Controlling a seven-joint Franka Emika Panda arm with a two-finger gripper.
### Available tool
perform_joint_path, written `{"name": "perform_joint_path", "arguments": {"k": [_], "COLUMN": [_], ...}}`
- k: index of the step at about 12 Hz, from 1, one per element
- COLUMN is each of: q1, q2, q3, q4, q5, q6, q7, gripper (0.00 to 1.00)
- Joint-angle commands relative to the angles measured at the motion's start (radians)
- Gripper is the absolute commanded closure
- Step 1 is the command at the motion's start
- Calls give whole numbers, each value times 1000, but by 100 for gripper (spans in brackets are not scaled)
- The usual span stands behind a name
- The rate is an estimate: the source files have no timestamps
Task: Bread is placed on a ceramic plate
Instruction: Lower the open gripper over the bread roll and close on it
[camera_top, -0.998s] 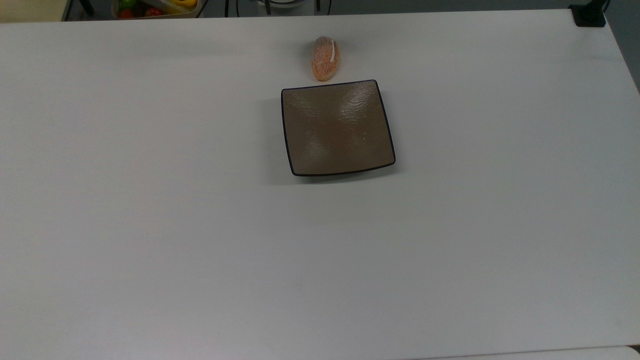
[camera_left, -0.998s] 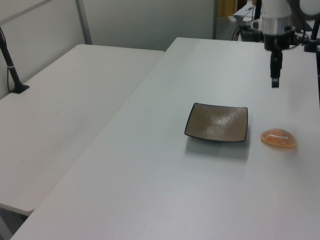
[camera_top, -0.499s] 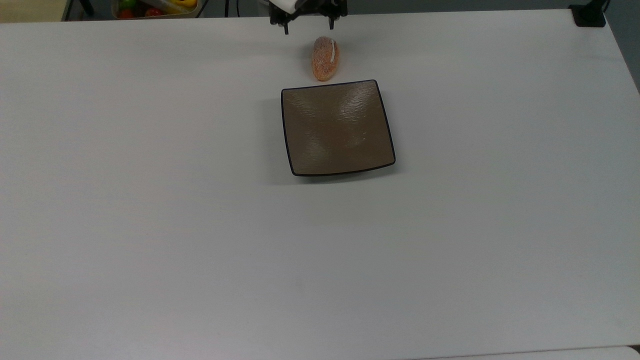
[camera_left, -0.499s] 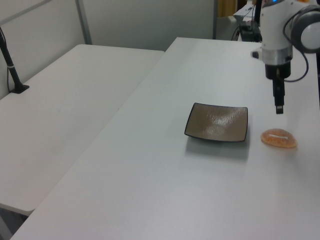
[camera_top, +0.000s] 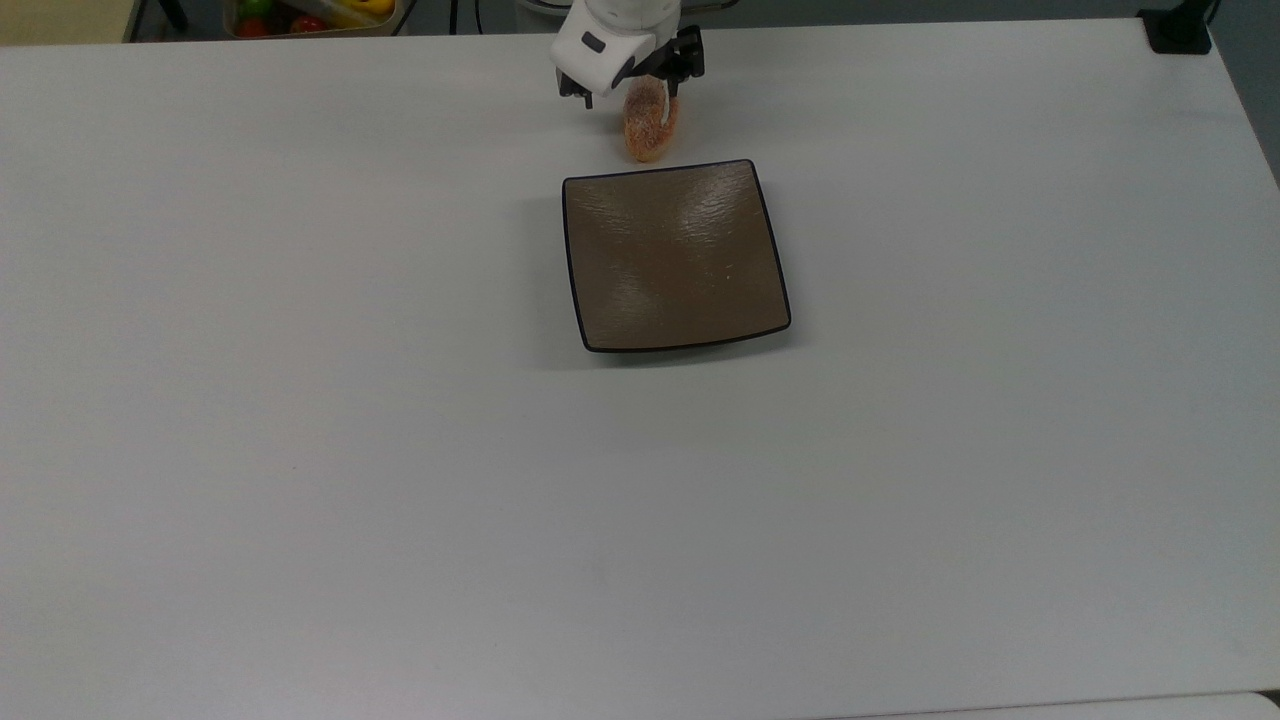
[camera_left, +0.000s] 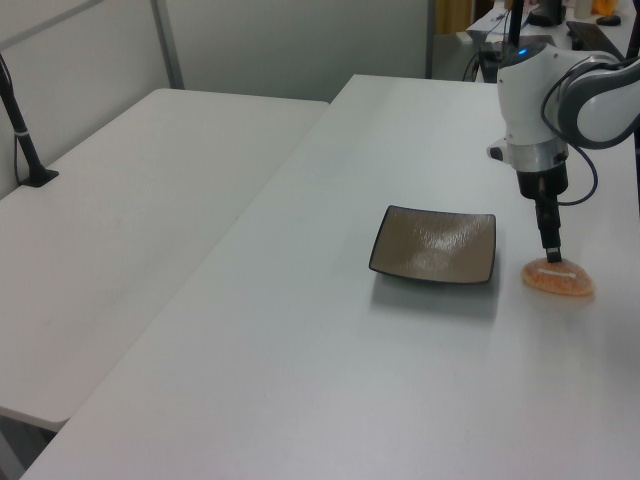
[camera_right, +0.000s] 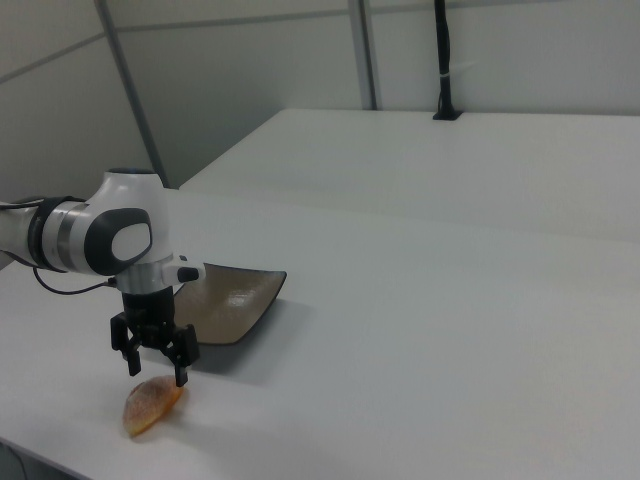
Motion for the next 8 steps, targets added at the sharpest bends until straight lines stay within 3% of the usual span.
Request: {"name": "perform_joint_path", "arguments": {"k": [1, 5, 6, 8], "q1": [8, 20, 20, 20], "q2": [30, 71, 71, 71], "q3": [34, 42, 44, 47], "q4": [-3, -4, -9, -17], "q5": [17, 17, 16, 14], "q6": [54, 106, 105, 105], "q7": [-8, 39, 39, 37], "gripper": [0, 2, 9, 40]}}
